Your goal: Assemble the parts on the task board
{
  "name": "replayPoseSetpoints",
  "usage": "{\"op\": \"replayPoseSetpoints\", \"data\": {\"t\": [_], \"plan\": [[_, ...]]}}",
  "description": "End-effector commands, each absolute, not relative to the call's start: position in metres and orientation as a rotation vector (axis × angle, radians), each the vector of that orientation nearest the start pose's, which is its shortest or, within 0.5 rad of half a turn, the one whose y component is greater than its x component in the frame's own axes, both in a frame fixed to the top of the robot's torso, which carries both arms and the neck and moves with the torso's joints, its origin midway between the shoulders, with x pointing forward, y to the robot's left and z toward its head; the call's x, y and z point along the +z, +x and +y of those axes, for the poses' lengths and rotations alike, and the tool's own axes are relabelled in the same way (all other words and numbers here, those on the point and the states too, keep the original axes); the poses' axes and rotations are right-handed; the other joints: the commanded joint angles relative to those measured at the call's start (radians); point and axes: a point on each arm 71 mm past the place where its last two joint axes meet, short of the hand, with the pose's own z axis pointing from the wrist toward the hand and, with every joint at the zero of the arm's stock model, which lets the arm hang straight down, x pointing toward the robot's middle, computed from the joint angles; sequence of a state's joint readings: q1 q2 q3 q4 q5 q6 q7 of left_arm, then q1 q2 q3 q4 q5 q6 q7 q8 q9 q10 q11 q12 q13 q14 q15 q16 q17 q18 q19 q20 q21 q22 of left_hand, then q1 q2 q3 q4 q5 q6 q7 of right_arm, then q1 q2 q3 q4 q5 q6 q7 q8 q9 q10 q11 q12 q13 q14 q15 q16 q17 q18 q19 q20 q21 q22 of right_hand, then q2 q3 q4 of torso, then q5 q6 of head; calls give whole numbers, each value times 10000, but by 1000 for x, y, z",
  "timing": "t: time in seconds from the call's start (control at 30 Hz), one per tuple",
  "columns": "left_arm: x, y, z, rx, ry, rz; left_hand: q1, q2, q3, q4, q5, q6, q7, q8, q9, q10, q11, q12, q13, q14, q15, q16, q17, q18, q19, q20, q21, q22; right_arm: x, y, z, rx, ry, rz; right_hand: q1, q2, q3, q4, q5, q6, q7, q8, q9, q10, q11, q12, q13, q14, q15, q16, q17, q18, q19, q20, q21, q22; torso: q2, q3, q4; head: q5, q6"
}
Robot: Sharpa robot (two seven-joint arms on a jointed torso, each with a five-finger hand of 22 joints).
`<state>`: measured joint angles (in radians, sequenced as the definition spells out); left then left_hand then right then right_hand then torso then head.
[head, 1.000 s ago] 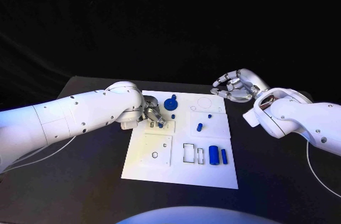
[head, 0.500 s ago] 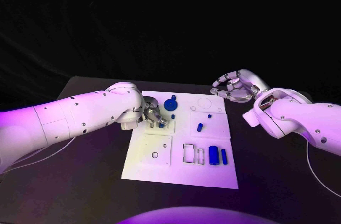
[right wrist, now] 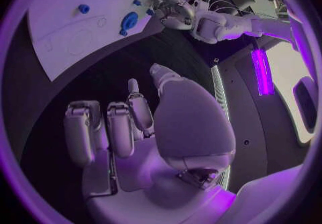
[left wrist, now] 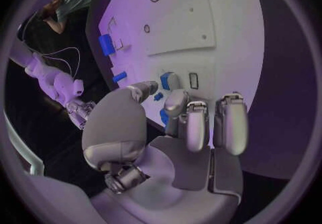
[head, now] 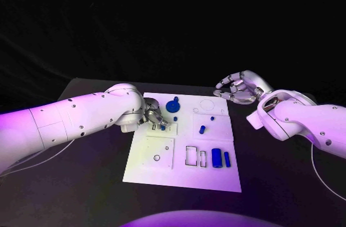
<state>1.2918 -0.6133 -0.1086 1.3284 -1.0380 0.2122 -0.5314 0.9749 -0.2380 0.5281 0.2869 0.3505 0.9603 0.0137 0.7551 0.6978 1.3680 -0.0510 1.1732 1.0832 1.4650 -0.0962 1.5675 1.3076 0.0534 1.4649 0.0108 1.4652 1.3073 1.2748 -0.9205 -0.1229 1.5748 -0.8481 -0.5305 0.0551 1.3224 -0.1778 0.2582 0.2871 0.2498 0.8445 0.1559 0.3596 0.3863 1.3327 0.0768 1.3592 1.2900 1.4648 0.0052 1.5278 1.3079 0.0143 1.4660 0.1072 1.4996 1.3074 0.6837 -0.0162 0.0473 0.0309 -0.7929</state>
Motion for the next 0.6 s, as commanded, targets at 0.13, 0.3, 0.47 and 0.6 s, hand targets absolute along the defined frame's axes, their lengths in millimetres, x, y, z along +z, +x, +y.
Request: {"op": "replayPoseSetpoints", "data": {"t": [0.13,0.3,0.47,0.6], "plan": [[-212,511,156,-4133,-880,23650,-48,2,-128,3,-52,54,24,-48,17,38,1,-19,-39,1058,-88,33,2632,-84,178,-50,50,450,-167,482,-234,9176,3895,15611,-153,19,-56,19,-44,11,-45,55,-3,9,-68,6,-3,758,-77,-39,1297,72,570,-36,-55,2110,-8,6,7,-23,7],[-206,511,157,-4279,-896,23533,-50,-2,-170,8,-53,50,25,-53,19,40,1,-15,-33,1058,-88,33,2632,-84,178,-51,50,451,-167,482,-235,9150,3907,15591,-186,20,-72,22,-58,10,-47,60,-3,8,-69,5,-6,758,-78,-41,1293,74,565,-37,-63,2105,-15,11,10,-14,14],[-197,512,158,-4447,-965,23377,-67,-12,-286,25,-53,38,30,-66,23,23,5,-45,-65,1058,-87,33,2632,-80,171,-53,39,433,-167,482,-236,9136,3912,15583,-186,20,-72,22,-58,10,-47,60,-3,8,-69,5,-6,758,-78,-41,1293,74,565,-37,-63,2105,-13,5,-1,0,52],[-182,519,165,-4388,-1008,23180,-5,10,-457,16,-28,-94,69,-140,25,-190,35,-389,-460,1058,-71,33,2632,-59,126,-52,-15,330,-167,482,-236,9115,3923,15583,-208,22,-83,24,-64,9,-49,64,-3,13,-69,9,-2,757,-79,-44,1288,74,568,-38,-60,2108,-23,11,11,-10,100]]}}
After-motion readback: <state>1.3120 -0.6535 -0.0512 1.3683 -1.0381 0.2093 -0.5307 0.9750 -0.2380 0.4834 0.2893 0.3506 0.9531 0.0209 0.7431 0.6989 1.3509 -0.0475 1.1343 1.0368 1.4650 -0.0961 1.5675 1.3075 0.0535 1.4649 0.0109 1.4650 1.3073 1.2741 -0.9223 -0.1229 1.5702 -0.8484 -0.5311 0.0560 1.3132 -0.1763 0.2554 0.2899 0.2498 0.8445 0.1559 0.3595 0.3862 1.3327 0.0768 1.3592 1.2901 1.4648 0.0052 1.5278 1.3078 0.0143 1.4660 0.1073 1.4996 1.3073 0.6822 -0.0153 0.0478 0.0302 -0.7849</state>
